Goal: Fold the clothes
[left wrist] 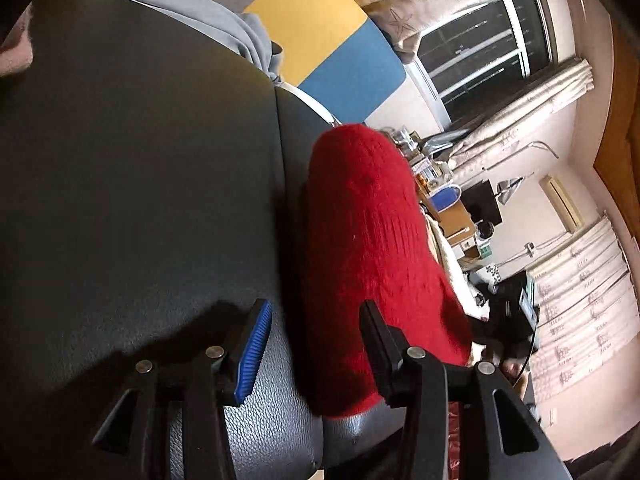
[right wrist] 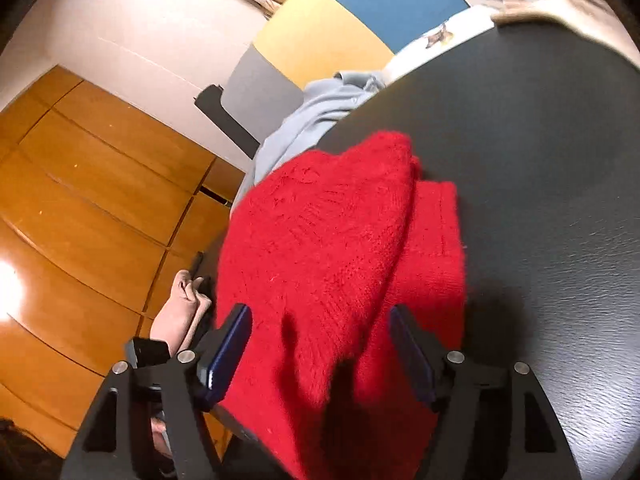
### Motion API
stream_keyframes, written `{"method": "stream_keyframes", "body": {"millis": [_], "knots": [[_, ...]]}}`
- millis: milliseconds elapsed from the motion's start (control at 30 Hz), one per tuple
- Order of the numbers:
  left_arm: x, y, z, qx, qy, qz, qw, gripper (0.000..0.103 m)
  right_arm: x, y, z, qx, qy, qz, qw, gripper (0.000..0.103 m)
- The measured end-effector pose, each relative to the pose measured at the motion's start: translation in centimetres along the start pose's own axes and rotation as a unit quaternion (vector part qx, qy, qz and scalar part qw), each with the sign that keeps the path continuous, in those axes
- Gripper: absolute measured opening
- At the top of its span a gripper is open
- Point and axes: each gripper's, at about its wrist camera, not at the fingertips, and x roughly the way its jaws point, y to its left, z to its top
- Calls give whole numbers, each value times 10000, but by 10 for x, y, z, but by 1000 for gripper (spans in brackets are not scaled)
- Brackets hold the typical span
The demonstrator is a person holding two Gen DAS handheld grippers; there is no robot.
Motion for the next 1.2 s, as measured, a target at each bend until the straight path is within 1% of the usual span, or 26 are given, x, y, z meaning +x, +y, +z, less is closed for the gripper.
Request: {"method": "stream_keyframes", "body": {"millis": [33,100,133,200,267,333,367,433,467,533,567,600,633,667,700,733,767,833,900,967,1033,1067,1100,1133,1167,1200], "knots": [[2,0,-2,6,25,-21,10000,46,-3,0,-3,66,-11,92,9999,74],[6,3,-5,-44,117,-59,9999,46,2,-1,-7,235,69,330,9992,85],[8,3,-7,-27,125,-53,9999,46,7,1,-8,266,94,343,9990,87],[9,1,-10,58,142,-31,9999,46,22,1,-11,356,185,318,9987,101],[7,-2,-12,166,191,-30,9997,46,29,1,-14,358,124,472,9982,103],[4,-2,-13,227,211,7,9995,46,33,1,-19,264,16,632,9977,103],[2,-1,-14,262,280,-32,9993,46,33,4,-23,42,3,598,9982,103],[-4,-5,-18,496,405,-102,9979,46,34,15,-31,-509,103,447,9976,103],[-8,-11,-22,784,449,-58,9959,46,35,19,-33,-635,229,404,9969,103],[-11,-28,-31,1448,597,-15,9877,46,37,19,-33,-538,365,373,9972,102],[-13,-37,-36,1777,669,11,9818,46,37,19,-31,-500,374,237,9978,89],[-12,-45,-40,2091,739,95,9751,46,37,18,-30,-507,361,10,9981,66],[-7,-54,-48,2431,850,258,9659,46,37,16,-29,-468,343,-111,9983,55],[-3,-62,-56,2756,953,420,9556,46,37,12,-28,-374,320,-104,9987,42],[3,-67,-59,2921,977,586,9496,46,37,8,-28,-280,297,-96,9991,37],[9,-71,-63,3078,998,756,9432,45,36,4,-27,-185,274,-88,9994,35],[17,-73,-66,3152,985,973,9389,45,36,1,-27,-129,259,-64,9996,34],[22,-71,-67,3033,785,1287,9409,44,37,-1,-28,-108,247,17,9996,34],[23,-66,-61,2620,568,1326,9542,45,37,-2,-29,-103,230,67,9997,34],[26,-66,-58,2469,476,1348,9584,45,36,-2,-32,-149,214,124,9996,38],[33,-70,-59,2617,406,1687,9494,43,36,6,-33,-372,224,20,9991,40],[36,-73,-61,2755,398,1785,9438,32,36,11,-33,-499,236,-62,9985,40],[34,-78,-64,2944,339,1773,9385,26,36,17,-33,-637,236,-176,9975,37],[33,-83,-67,3135,284,1765,9326,22,31,26,-31,-764,170,-203,9967,29],[31,-85,-70,3351,279,1820,9240,19,25,35,-30,-857,41,-77,9963,10],[30,-88,-73,3552,281,1872,9154,18,17,44,-28,-948,-101,62,9954,11]]}}
